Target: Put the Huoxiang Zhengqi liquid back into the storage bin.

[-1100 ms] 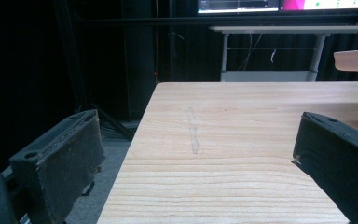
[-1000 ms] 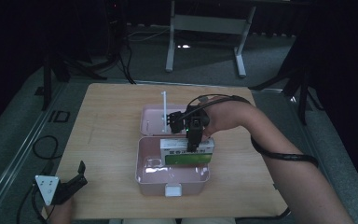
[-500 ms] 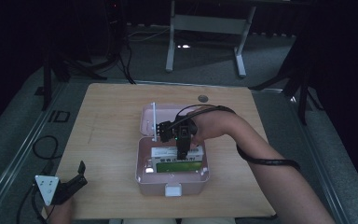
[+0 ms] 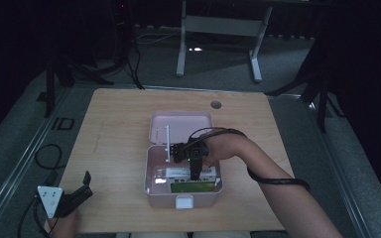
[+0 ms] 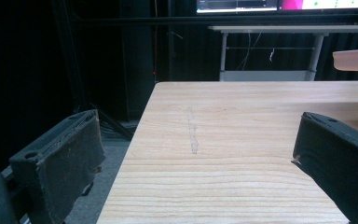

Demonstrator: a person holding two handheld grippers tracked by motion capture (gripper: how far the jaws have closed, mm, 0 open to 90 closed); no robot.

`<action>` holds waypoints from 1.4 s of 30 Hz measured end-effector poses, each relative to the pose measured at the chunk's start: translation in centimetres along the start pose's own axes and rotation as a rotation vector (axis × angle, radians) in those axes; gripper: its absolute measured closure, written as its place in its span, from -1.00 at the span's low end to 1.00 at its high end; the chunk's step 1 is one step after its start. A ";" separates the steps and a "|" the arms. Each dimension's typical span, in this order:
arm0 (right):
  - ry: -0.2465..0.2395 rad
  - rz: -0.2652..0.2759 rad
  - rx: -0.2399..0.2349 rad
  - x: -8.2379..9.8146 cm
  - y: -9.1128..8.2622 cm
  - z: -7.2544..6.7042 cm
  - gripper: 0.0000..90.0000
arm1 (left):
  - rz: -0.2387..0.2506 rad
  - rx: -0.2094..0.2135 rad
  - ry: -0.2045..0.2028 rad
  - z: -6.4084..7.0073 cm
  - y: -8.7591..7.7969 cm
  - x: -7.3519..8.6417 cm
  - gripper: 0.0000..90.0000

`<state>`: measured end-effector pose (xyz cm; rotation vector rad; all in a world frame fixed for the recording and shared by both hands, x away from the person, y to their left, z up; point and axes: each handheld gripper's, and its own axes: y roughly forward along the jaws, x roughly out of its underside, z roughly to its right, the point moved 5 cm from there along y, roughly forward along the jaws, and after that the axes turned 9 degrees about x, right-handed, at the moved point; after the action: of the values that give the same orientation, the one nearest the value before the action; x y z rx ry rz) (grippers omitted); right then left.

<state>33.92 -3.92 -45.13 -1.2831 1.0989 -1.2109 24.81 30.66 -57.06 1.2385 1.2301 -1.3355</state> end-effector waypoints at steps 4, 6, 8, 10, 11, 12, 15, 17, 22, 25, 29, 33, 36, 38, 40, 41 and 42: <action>0.009 0.010 -0.006 0.0 1.1 0.0 0.38 | -0.001 0.000 0.004 0.0 0.0 0.0 -0.96; 0.013 0.012 -0.011 -0.1 1.6 0.0 0.38 | -0.002 -0.002 0.004 0.0 0.0 0.0 -0.96; 0.011 0.009 -0.012 -0.2 2.1 -0.1 0.38 | -0.003 -0.001 0.006 0.0 0.0 0.0 -0.96; 0.011 0.010 -0.018 -0.2 2.5 -0.2 0.38 | -0.003 0.002 0.004 0.0 0.0 0.0 -0.96; 0.013 0.011 -0.024 -0.3 2.8 -0.3 0.38 | -0.003 0.002 0.005 0.0 0.0 0.0 -0.96; 0.014 0.008 -0.028 -0.2 3.1 -0.3 0.38 | -0.002 0.002 0.005 0.0 0.0 0.0 -0.96; 0.015 -0.007 -0.027 -0.1 3.9 -0.4 0.38 | -0.001 0.001 0.004 0.0 0.0 0.0 -0.96; 0.020 0.005 -0.032 0.0 4.1 -0.4 0.38 | -0.002 0.002 0.006 0.0 0.0 0.0 -0.96; 0.015 0.014 -0.030 0.2 4.2 -0.5 0.38 | -0.004 0.001 0.007 0.0 0.0 0.0 -0.96; 0.011 0.015 -0.037 0.3 4.1 -0.5 0.35 | -0.004 0.001 0.007 0.0 0.0 0.0 -0.96; 0.003 0.022 -0.051 0.3 3.7 -0.6 0.26 | -0.002 0.001 0.005 0.0 0.0 0.0 -0.96; 0.004 0.036 -0.056 0.5 2.4 -0.6 0.19 | -0.002 0.001 0.004 0.0 0.0 0.0 -0.96; 0.008 0.057 -0.041 0.9 1.1 -0.3 0.17 | -0.001 0.000 0.005 0.0 0.0 0.0 -0.96; 0.016 0.060 -0.023 1.3 0.2 -0.1 0.17 | -0.002 0.001 0.004 0.0 0.0 0.0 -0.96; 0.021 0.068 -0.014 1.8 -0.7 0.1 0.15 | -0.002 0.001 0.004 0.0 0.0 0.0 -0.96; 0.022 0.069 0.000 2.1 -1.1 0.3 0.15 | -0.002 0.001 0.005 0.0 0.0 0.0 -0.96; 0.029 0.072 0.008 2.5 -1.6 0.4 0.13 | -0.002 0.001 0.006 0.0 0.0 0.0 -0.96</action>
<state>34.46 -6.23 -43.38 -1.2137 1.1502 -1.1824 24.81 30.62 -57.07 1.2428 1.2354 -1.3354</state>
